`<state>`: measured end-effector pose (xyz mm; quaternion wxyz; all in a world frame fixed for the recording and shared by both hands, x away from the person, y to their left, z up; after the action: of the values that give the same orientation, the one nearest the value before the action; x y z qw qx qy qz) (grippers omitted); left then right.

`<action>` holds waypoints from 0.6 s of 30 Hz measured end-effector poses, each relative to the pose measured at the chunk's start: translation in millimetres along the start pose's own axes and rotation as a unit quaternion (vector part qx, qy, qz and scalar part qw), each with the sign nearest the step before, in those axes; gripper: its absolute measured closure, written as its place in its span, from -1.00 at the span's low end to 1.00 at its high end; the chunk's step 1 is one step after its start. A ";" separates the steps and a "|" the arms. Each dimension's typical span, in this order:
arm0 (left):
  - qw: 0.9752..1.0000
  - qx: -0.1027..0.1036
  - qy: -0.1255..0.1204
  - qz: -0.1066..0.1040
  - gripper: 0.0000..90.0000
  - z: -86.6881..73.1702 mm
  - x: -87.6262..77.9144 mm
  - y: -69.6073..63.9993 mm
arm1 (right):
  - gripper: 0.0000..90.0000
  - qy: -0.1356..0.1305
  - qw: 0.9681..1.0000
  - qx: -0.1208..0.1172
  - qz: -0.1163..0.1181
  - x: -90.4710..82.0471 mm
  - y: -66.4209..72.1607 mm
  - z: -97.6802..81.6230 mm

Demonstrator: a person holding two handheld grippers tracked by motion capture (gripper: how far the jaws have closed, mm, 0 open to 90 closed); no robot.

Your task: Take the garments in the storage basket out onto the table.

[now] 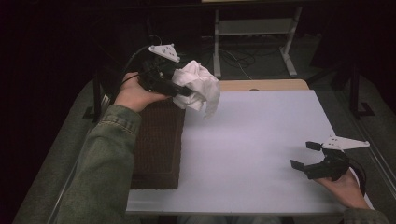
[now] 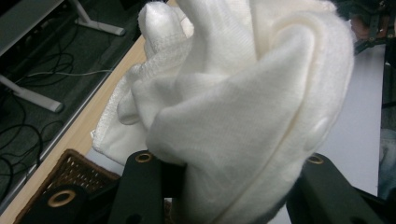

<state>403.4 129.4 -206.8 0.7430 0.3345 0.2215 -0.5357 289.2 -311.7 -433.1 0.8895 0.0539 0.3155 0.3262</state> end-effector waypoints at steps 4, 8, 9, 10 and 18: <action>1.000 0.006 -0.001 -0.008 0.31 4.1 6.9 -3.0 | -1.00 0.000 1.000 0.000 0.000 -0.1 0.0 0.1; 1.000 0.012 0.000 -0.016 0.30 7.9 12.7 -5.9 | -1.00 0.001 1.000 0.000 0.002 -0.6 0.3 0.2; 1.000 0.011 -0.004 -0.019 0.30 9.7 16.4 -7.9 | -1.00 0.000 1.000 0.000 0.001 -0.3 0.5 0.1; 1.000 0.010 -0.005 -0.021 0.30 10.6 18.3 -8.8 | -1.00 0.000 1.000 0.000 0.001 -0.3 0.6 0.1; 0.999 0.018 -0.012 -0.035 0.30 13.9 32.4 -11.5 | -1.00 0.000 1.000 -0.001 0.002 -0.2 0.8 0.0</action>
<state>402.8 95.9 -222.6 0.7203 0.3330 0.2146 -0.5694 288.8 -311.2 -432.7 0.8890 0.0537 0.3152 0.3279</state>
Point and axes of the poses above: each handheld gripper's, and its own axes: x roughly forward along the jaws, z roughly out of its top, y roughly to its left, the point moved 3 cm from there along x, roughly forward along the jaws, and after that the axes turned 13 degrees about x, right-handed, at the moved point
